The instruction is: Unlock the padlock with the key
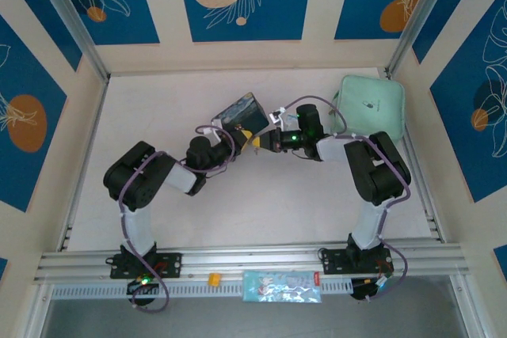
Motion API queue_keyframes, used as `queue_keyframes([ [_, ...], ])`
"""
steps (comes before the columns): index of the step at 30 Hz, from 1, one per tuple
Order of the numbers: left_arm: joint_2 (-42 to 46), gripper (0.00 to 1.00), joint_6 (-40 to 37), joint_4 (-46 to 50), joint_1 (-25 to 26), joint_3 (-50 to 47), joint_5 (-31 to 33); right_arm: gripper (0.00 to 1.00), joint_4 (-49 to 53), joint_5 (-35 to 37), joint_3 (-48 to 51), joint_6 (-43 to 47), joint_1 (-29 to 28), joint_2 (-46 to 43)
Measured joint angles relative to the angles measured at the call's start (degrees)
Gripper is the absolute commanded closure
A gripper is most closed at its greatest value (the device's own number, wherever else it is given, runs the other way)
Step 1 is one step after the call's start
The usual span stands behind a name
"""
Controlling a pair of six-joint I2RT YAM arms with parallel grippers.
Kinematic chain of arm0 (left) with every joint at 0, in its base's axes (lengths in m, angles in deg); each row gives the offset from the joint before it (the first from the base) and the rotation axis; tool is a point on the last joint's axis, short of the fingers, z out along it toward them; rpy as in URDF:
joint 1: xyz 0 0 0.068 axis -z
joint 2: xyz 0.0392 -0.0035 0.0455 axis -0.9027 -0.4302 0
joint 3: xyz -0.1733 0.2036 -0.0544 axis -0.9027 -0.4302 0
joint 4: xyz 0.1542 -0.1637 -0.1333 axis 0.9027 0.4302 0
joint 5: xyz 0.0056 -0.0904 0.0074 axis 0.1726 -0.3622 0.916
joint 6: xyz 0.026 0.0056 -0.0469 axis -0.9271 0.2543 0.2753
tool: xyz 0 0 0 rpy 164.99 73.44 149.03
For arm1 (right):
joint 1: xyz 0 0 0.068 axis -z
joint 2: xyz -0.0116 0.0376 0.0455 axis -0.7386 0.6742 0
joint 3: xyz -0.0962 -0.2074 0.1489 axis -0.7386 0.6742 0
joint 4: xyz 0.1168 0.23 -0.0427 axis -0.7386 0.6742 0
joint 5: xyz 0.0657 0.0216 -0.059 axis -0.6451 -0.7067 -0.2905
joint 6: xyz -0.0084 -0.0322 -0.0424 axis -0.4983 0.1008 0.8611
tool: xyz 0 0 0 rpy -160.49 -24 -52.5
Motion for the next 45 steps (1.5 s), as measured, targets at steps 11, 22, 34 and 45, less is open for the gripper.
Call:
queue_keyframes([
  [11,-0.2,1.0,0.0,-0.39,0.0,-0.11,-0.15,1.0,2.47,-0.28,-0.96,-0.9,0.13,0.13],
  [22,-0.2,1.0,0.0,-0.37,0.0,-0.94,0.5,1.0,-4.66,3.41,2.47,-9.66,-1.07,-0.26],
  [34,0.24,1.0,0.2,-1.22,-0.04,-1.44,2.29,0.8,-6.43,9.2,4.24,-12.13,-2.58,-2.64],
  [45,2.91,1.0,-1.66,5.79,0.13,-1.42,2.21,0.59,-8.26,12.7,7.58,-10.91,-1.9,-7.37],
])
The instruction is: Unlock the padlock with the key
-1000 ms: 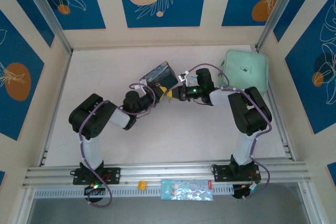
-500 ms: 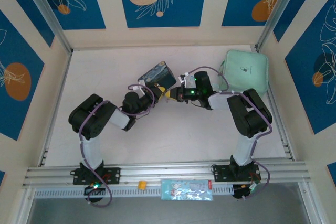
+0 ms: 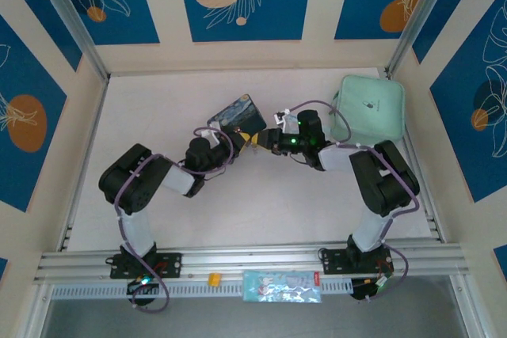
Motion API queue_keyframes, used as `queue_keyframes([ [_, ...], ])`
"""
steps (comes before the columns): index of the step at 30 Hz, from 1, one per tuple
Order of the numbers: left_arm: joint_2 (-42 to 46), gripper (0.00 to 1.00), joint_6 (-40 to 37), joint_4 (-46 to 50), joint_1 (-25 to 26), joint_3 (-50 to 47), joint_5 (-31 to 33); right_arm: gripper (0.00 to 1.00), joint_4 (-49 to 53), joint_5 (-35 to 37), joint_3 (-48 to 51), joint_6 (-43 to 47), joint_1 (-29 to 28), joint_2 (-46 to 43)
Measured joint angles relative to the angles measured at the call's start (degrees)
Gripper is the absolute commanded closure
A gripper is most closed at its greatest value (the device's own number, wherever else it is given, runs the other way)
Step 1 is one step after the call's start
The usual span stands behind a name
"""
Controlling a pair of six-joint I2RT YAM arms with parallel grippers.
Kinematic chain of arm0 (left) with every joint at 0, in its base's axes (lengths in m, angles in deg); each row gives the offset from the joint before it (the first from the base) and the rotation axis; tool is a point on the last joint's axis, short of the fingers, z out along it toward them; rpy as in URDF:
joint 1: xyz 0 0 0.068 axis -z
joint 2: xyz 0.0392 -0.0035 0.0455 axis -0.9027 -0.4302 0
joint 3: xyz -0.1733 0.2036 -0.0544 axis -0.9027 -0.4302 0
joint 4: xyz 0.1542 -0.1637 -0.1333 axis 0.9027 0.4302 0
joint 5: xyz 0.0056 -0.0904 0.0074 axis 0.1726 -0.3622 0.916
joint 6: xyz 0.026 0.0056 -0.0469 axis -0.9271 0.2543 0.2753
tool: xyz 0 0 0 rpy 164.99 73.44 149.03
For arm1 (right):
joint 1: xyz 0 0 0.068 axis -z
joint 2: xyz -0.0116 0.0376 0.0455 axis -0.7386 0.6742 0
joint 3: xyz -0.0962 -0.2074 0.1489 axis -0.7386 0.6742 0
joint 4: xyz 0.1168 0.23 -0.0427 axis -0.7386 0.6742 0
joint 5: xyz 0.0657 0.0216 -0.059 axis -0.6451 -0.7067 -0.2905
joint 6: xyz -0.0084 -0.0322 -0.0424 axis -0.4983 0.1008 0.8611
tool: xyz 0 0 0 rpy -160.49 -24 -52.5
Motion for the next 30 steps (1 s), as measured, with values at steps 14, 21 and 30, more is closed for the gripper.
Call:
queue_keyframes([
  [14,1.44,1.0,-1.38,4.28,0.0,0.02,0.44,0.63,-1.9,0.76,3.13,1.44,0.11,-2.01],
  [21,1.49,1.0,-1.36,4.28,0.0,0.02,0.44,0.72,-4.42,0.74,3.17,0.2,-1.27,0.81],
  [30,1.53,1.0,-1.33,4.42,0.0,0.02,0.83,0.67,-5.86,0.55,3.17,-0.5,-1.66,1.77],
])
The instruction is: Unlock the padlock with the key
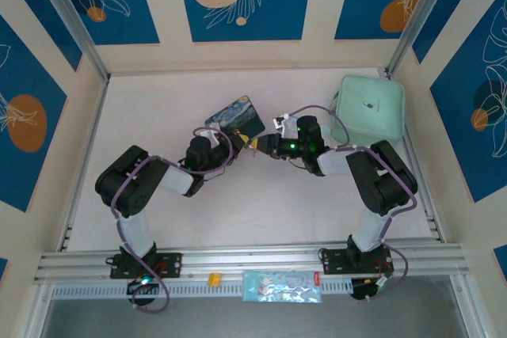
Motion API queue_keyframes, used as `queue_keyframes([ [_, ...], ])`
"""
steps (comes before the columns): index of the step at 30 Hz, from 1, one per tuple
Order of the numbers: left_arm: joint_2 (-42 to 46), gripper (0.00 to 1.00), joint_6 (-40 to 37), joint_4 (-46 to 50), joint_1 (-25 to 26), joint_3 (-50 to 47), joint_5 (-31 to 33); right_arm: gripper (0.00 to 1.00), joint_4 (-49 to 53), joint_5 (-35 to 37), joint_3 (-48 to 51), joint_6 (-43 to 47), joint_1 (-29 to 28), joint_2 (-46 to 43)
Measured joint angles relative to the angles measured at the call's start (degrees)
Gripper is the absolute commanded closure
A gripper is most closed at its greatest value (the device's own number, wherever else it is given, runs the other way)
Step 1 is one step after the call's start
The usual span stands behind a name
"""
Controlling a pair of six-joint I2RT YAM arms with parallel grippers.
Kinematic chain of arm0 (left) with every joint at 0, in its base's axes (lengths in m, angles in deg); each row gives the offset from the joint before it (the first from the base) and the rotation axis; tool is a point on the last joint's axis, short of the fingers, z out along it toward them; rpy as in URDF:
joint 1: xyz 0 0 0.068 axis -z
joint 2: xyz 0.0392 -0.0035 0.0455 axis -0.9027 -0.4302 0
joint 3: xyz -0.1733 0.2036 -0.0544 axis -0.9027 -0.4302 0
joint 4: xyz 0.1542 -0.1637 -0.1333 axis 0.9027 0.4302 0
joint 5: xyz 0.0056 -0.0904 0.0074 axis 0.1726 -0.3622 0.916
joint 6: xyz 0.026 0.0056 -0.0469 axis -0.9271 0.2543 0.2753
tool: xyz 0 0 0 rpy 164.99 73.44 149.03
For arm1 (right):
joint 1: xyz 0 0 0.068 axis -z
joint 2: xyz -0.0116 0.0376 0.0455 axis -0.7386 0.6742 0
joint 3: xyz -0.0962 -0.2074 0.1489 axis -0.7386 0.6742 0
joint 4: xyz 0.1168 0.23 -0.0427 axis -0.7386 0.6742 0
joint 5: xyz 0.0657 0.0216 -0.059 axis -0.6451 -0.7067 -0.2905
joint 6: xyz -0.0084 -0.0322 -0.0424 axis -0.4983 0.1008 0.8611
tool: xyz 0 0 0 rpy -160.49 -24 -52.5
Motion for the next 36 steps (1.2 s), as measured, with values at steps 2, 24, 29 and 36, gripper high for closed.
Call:
queue_keyframes([
  [2,0.0,1.0,0.0,0.02,0.0,0.0,0.0,0.65,-0.13,-0.02,0.0,0.02,-0.04,0.0],
  [24,1.11,1.0,-0.02,1.6,0.0,0.0,0.0,0.69,1.97,2.6,1.38,1.6,-0.02,-0.98],
  [29,2.03,1.0,-0.04,2.14,0.0,0.02,0.0,0.79,1.05,2.58,1.4,1.31,-0.22,-0.5],
  [36,2.14,1.0,-0.04,2.47,0.0,0.04,0.02,0.82,-4.07,1.07,1.42,-0.98,-0.42,2.12],
])
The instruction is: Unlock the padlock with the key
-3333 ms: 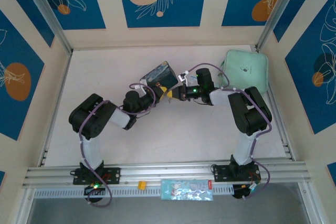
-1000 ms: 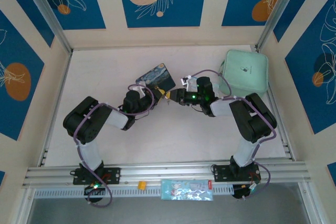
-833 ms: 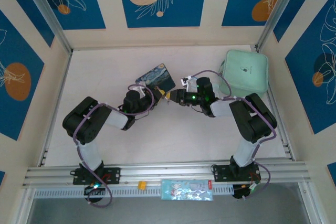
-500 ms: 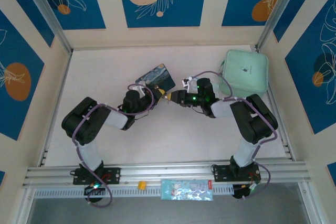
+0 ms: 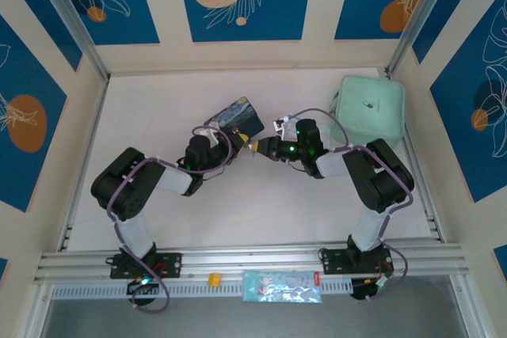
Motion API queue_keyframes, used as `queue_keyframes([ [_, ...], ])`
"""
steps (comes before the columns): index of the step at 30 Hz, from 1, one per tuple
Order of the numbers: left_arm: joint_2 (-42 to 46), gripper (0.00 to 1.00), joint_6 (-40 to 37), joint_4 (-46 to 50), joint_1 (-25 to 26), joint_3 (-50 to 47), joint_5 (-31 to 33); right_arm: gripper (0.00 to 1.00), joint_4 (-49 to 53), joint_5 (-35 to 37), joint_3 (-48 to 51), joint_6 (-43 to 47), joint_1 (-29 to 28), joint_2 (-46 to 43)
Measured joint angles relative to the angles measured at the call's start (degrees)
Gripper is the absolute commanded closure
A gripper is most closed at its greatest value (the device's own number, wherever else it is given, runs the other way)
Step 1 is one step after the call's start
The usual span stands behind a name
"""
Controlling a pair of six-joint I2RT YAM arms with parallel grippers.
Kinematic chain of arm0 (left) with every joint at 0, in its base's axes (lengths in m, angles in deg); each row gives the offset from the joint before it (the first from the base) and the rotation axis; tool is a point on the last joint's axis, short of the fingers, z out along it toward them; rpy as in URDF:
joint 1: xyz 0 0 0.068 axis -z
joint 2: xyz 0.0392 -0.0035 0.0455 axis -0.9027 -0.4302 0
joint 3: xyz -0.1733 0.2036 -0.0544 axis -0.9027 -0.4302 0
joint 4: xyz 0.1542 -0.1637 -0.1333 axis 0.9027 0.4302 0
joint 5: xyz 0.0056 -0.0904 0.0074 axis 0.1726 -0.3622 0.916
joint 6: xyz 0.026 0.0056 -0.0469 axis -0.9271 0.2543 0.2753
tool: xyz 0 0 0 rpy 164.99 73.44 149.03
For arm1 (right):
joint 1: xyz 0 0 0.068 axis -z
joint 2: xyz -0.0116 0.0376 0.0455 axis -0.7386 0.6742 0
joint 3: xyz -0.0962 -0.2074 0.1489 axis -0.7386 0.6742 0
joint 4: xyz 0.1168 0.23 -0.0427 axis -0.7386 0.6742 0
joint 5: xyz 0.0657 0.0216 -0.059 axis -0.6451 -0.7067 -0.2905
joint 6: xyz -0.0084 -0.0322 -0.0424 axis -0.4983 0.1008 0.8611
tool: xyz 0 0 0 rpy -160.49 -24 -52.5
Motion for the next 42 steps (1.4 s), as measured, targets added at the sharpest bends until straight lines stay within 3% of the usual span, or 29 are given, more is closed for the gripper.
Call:
queue_keyframes([
  [5,0.0,1.0,0.0,-0.02,0.0,0.0,0.0,0.82,-4.63,-1.46,0.07,-2.32,0.0,1.97],
  [12,0.0,1.0,0.04,-0.13,-0.02,0.0,0.81,1.0,-8.2,-2.69,0.09,-4.83,0.09,3.37],
  [29,-0.02,1.0,1.36,-5.46,0.07,-1.16,1.11,1.0,-12.09,-6.36,-1.4,-13.2,0.79,4.59],
  [42,-2.4,1.0,0.96,-12.26,0.04,-1.53,0.46,1.0,-22.1,-11.06,-1.62,-33.68,2.38,8.17],
])
